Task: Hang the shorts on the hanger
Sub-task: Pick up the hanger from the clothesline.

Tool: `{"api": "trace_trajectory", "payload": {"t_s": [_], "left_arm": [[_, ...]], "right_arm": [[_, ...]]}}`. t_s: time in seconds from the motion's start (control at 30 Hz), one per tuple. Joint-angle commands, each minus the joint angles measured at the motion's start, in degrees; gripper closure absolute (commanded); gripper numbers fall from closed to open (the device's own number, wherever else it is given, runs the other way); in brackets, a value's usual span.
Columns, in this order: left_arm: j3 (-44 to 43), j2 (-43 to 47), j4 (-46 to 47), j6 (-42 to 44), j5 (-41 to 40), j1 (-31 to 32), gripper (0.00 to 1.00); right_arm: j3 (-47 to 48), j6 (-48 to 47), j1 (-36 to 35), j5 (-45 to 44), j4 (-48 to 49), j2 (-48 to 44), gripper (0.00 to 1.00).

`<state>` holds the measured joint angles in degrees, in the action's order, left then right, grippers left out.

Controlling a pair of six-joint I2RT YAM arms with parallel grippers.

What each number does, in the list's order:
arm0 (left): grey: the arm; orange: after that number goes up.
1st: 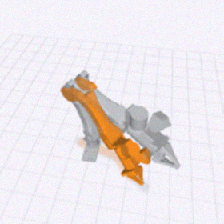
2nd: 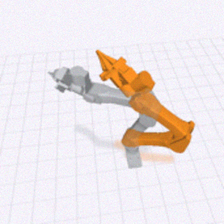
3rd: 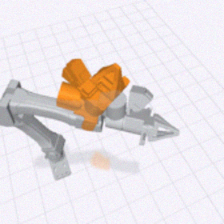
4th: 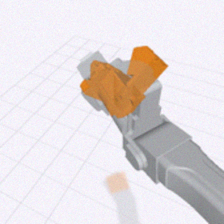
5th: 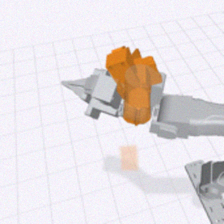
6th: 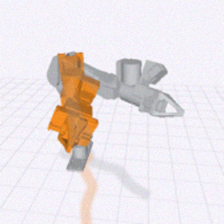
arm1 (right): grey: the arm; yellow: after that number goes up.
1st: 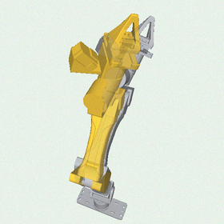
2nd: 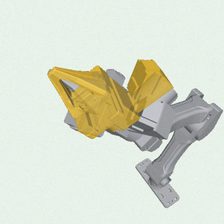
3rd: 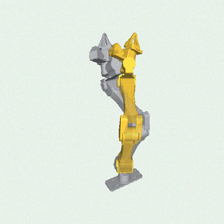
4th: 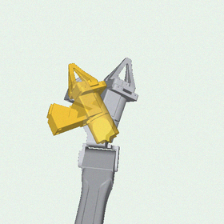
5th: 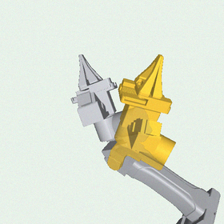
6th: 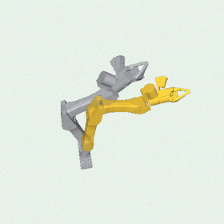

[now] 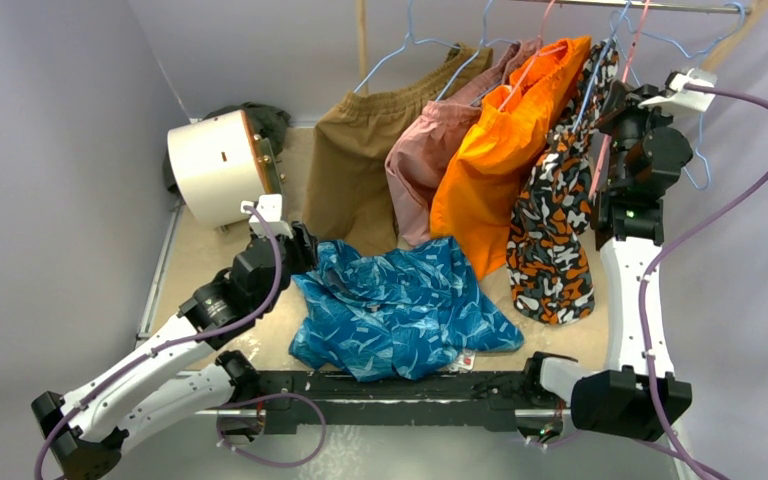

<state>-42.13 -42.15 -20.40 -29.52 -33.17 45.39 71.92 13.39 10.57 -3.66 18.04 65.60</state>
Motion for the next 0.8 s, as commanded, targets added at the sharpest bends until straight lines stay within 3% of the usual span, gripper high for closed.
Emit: {"api": "trace_trajectory", "payload": {"t_s": [0.0,0.77], "left_arm": [[-2.2,-0.1,2.1,-0.9,0.1,-0.3,0.52],[-2.3,-0.9,2.1,-0.8,0.1,-0.3,0.52]], "right_arm": [[0.0,-0.5,0.3,0.1,7.9,-2.5,1.0],[-0.4,9.2,3.2,5.8,15.6,-0.7,1.0]]}}
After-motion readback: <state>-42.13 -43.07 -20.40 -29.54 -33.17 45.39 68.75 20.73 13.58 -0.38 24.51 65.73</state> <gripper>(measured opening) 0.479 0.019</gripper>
